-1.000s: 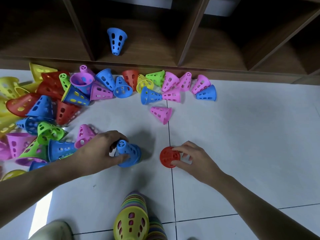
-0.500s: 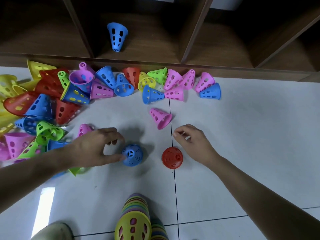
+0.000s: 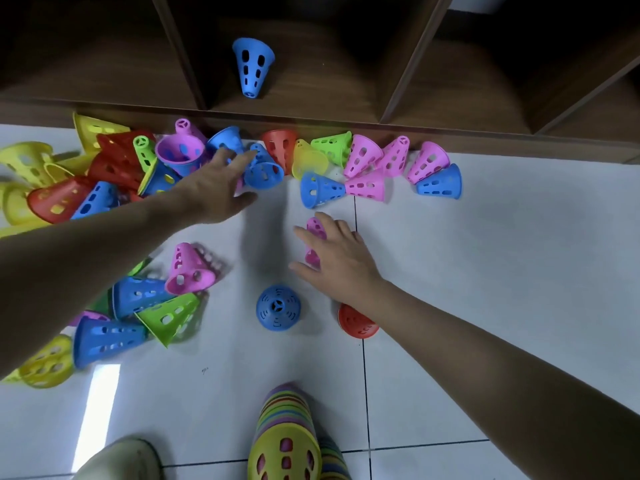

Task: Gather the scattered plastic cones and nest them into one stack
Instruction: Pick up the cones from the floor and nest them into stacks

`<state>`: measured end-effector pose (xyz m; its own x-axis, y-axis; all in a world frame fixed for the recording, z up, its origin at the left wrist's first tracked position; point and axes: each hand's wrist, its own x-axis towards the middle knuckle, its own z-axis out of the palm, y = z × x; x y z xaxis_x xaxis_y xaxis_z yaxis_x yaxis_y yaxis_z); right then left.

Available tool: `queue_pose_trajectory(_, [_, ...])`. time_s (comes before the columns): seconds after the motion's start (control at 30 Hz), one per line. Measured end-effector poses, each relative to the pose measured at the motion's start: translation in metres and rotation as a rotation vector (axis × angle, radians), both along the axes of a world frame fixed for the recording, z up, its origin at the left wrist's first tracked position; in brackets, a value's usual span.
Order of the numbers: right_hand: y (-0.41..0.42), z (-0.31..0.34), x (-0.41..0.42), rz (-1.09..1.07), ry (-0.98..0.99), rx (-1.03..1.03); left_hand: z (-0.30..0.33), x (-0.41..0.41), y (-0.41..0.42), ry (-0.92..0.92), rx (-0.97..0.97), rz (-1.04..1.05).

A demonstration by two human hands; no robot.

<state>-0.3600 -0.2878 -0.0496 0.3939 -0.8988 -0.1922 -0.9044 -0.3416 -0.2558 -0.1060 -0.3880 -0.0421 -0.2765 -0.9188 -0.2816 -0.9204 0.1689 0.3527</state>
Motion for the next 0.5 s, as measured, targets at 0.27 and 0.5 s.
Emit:
queue_pose_trajectory(0.27, [0.001, -0.013, -0.01, -0.12, -0.119, 0.163, 0.002, -0.027, -0.021, -0.114, 0.108, -0.06])
queue_pose_trajectory(0.5, [0.001, -0.005, -0.023, -0.349, -0.231, 0.374, -0.003, -0.034, 0.007, -0.099, 0.13, 0.028])
